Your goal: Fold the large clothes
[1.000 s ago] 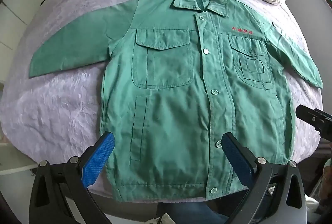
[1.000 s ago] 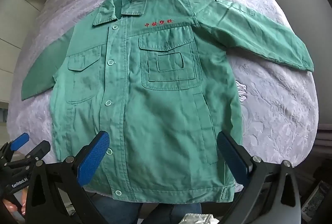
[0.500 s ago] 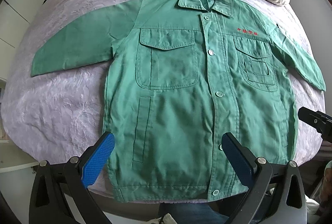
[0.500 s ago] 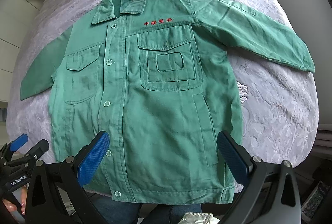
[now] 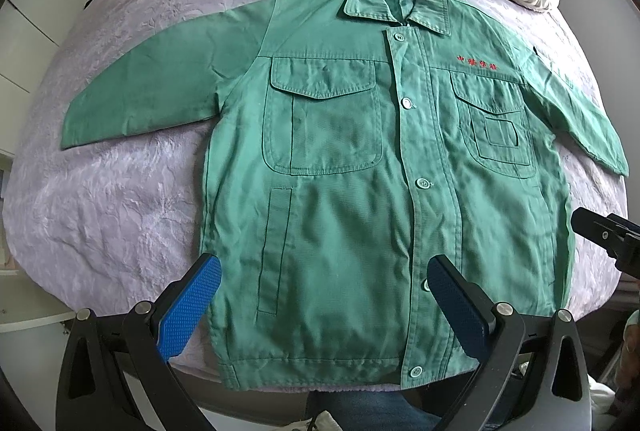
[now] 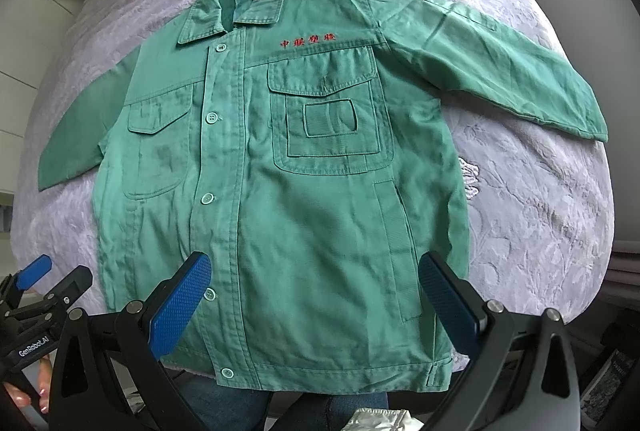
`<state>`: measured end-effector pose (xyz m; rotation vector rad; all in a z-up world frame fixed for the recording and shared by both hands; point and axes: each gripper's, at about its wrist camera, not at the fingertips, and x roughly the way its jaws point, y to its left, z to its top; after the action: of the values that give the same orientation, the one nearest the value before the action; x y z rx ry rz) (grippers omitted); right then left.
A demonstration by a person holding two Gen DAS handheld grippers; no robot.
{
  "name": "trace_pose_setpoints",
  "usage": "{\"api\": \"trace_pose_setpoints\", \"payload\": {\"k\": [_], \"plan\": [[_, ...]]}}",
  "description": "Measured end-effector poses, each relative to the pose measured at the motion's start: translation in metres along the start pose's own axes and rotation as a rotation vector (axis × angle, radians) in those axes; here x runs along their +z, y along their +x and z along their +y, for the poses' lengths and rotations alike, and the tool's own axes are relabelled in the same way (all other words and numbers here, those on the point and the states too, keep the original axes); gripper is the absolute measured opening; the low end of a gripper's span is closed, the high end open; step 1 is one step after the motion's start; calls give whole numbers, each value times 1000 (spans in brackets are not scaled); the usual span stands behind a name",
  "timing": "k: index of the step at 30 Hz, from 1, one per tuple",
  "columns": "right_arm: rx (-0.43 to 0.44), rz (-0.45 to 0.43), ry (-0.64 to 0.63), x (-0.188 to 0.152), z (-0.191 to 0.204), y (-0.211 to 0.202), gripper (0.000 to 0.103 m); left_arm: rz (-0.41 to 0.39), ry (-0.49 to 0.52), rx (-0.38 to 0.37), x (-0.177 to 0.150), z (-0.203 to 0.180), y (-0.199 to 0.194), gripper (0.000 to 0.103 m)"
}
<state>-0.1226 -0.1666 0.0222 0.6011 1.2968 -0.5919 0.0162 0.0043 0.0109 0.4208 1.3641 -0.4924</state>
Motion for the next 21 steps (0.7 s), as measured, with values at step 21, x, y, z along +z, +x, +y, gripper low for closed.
{"api": "trace_pose_setpoints", "payload": {"k": [21], "plan": [[-1,14,2,-1,0,2,103,1,-1,0,0,0,0,103]]}}
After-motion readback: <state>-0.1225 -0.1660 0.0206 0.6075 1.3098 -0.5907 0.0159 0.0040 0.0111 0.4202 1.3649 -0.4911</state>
